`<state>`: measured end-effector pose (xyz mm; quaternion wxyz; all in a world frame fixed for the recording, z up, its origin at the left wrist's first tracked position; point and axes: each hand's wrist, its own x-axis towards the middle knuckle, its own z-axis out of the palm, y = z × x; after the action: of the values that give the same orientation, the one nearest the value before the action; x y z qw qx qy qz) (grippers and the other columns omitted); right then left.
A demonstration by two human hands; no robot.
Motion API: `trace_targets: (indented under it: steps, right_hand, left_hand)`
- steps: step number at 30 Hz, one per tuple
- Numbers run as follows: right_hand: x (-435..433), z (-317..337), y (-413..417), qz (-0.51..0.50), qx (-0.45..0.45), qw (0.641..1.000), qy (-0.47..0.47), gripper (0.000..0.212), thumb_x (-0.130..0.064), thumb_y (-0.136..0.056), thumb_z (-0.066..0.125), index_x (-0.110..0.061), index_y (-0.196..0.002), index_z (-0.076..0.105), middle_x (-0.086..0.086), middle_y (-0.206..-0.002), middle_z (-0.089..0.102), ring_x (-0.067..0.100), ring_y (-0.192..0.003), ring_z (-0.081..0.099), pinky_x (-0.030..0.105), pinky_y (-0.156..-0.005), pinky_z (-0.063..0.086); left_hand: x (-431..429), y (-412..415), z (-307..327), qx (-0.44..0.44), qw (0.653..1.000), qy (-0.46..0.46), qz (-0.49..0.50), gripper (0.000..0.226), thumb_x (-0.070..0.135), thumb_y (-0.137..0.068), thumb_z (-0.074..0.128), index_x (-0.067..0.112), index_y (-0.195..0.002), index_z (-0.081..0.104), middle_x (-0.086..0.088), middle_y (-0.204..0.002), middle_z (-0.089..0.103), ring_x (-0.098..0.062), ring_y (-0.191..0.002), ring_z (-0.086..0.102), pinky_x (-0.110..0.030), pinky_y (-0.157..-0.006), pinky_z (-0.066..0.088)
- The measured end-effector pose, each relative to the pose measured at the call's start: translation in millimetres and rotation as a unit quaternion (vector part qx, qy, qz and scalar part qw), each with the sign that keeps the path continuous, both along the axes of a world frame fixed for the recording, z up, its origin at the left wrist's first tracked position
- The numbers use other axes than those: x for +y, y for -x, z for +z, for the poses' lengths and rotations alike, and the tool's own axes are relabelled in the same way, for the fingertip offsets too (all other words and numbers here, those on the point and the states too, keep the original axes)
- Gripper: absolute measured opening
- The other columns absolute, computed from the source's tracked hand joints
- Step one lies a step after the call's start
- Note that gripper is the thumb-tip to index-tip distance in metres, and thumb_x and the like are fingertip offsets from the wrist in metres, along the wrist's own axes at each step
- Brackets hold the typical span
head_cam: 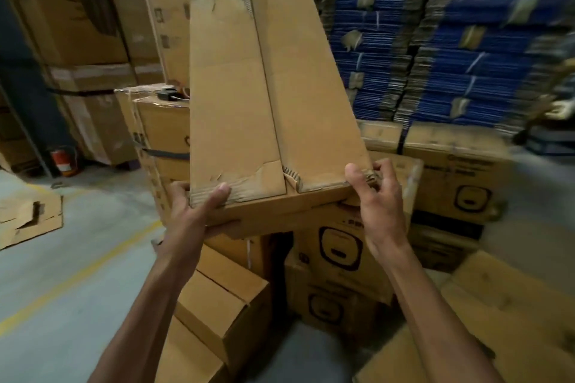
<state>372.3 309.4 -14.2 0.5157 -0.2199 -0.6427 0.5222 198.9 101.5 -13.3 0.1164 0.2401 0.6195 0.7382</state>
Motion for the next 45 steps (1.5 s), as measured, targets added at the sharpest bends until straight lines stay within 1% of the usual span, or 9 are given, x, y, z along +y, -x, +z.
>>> trace_targets:
  steps: [7, 11, 15, 19, 27, 33, 37, 41, 45]
  right_hand:
    - [52.1, -3.4, -40.0, -0.094, 0.001, 0.994, 0.058, 0.043, -0.066, -0.079, 0.067, -0.033, -0.105, 0.056, -0.001, -0.114, 0.069, 0.023, -0.104, 0.069, 0.058, -0.081, 0.06]
    - [79.8, -7.2, -37.1, -0.145, 0.003, 0.986, 0.087, 0.019, -0.043, -0.095, 0.067, -0.03, -0.093, 0.053, 0.001, -0.108, 0.068, 0.022, -0.099, 0.068, 0.061, -0.075, 0.06]
    - [102.8, -9.6, -18.6, -0.173, 0.005, 0.977, 0.122, 0.018, -0.034, -0.099, 0.064, -0.022, -0.097, 0.051, -0.001, -0.108, 0.064, 0.013, -0.095, 0.065, 0.056, -0.073, 0.062]
    - [125.4, -17.6, 8.4, -0.197, -0.014, 0.968, 0.154, 0.024, -0.035, -0.099, 0.064, -0.018, -0.112, 0.052, 0.004, -0.124, 0.056, 0.02, -0.106, 0.062, 0.053, -0.07, 0.063]
    - [157.8, -40.2, 50.9, -0.249, -0.085, 0.939, 0.221, 0.041, -0.039, -0.1, 0.062, -0.016, -0.13, 0.047, 0.004, -0.141, 0.042, 0.028, -0.123, 0.051, 0.057, -0.066, 0.062]
    - [183.9, -26.2, 69.5, -0.295, -0.139, 0.921, 0.214, 0.05, -0.044, -0.102, 0.055, -0.022, -0.144, 0.039, 0.002, -0.143, 0.041, 0.029, -0.118, 0.052, 0.052, -0.063, 0.063]
    - [207.4, -20.4, 77.8, -0.303, -0.151, 0.914, 0.226, 0.038, -0.051, -0.102, 0.051, -0.028, -0.13, 0.041, -0.001, -0.131, 0.043, 0.026, -0.112, 0.049, 0.055, -0.067, 0.063]
    - [232.4, -16.3, 84.2, -0.3, -0.142, 0.915, 0.229, 0.036, -0.057, -0.101, 0.048, -0.029, -0.123, 0.043, 0.001, -0.137, 0.046, 0.029, -0.119, 0.051, 0.056, -0.072, 0.062]
    - [257.4, -21.0, 89.9, -0.314, -0.138, 0.912, 0.225, 0.048, -0.067, -0.098, 0.043, -0.033, -0.132, 0.041, 0.0, -0.141, 0.046, 0.029, -0.119, 0.052, 0.05, -0.072, 0.062]
  left_hand:
    - [100.1, 4.8, 2.8, -0.019, 0.99, 0.032, -0.137, 0.056, 0.039, -0.087, 0.077, 0.018, -0.126, 0.042, -0.004, -0.131, 0.053, -0.024, -0.119, 0.06, -0.056, -0.084, 0.061]
    - [149.4, 23.1, 5.6, -0.02, 0.98, 0.068, -0.185, 0.063, 0.041, -0.086, 0.075, 0.018, -0.132, 0.039, -0.003, -0.129, 0.052, -0.025, -0.118, 0.058, -0.054, -0.081, 0.062]
    - [191.4, 53.3, 5.3, -0.016, 0.97, 0.102, -0.222, 0.057, 0.041, -0.09, 0.073, 0.019, -0.131, 0.038, -0.001, -0.127, 0.051, -0.023, -0.115, 0.058, -0.053, -0.081, 0.062]
    - [230.4, 91.8, -2.3, -0.008, 0.956, 0.146, -0.254, 0.062, 0.046, -0.091, 0.072, 0.02, -0.134, 0.036, -0.001, -0.127, 0.049, -0.024, -0.114, 0.057, -0.053, -0.083, 0.062]
    - [293.2, 138.8, -28.6, -0.038, 0.934, 0.201, -0.292, 0.069, 0.044, -0.09, 0.074, 0.022, -0.14, 0.032, -0.002, -0.132, 0.045, -0.023, -0.11, 0.056, -0.049, -0.069, 0.064]
    - [328.1, 157.9, -21.7, -0.036, 0.93, 0.196, -0.308, 0.072, 0.047, -0.088, 0.075, 0.022, -0.14, 0.033, 0.004, -0.124, 0.047, -0.024, -0.109, 0.057, -0.045, -0.062, 0.064]
    - [353.1, 164.2, -13.2, -0.048, 0.929, 0.193, -0.313, 0.072, 0.047, -0.086, 0.078, 0.026, -0.139, 0.034, 0.004, -0.126, 0.046, -0.029, -0.109, 0.059, -0.046, -0.062, 0.064]
    - [379.7, 166.3, -8.1, -0.063, 0.924, 0.195, -0.323, 0.067, 0.046, -0.087, 0.077, 0.026, -0.133, 0.031, 0.004, -0.123, 0.046, -0.032, -0.113, 0.059, -0.047, -0.063, 0.064]
    - [399.6, 164.5, -8.5, -0.055, 0.928, 0.199, -0.311, 0.064, 0.046, -0.09, 0.073, 0.027, -0.132, 0.029, 0.003, -0.123, 0.046, -0.031, -0.116, 0.057, -0.045, -0.063, 0.064]
